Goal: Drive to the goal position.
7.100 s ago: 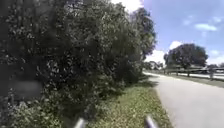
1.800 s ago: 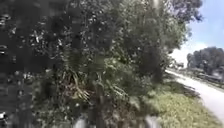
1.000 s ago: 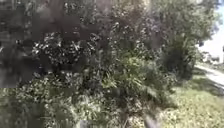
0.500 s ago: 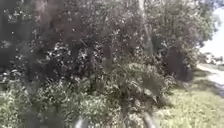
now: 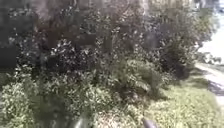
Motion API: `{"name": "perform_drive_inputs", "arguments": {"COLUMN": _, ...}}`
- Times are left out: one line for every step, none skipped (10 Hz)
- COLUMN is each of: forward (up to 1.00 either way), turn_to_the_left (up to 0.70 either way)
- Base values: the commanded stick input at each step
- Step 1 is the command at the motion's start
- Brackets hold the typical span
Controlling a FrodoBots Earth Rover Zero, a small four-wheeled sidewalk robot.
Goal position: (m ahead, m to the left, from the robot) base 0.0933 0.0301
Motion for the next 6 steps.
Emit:
{"name": "perform_drive_inputs", "arguments": {"forward": -0.50, "turn_to_the_left": 0.00}}
{"name": "perform_drive_inputs", "arguments": {"forward": -0.50, "turn_to_the_left": 0.00}}
{"name": "perform_drive_inputs", "arguments": {"forward": -0.50, "turn_to_the_left": 0.00}}
{"name": "perform_drive_inputs", "arguments": {"forward": -0.50, "turn_to_the_left": 0.00}}
{"name": "perform_drive_inputs", "arguments": {"forward": -0.50, "turn_to_the_left": 0.00}}
{"name": "perform_drive_inputs", "arguments": {"forward": -0.50, "turn_to_the_left": 0.00}}
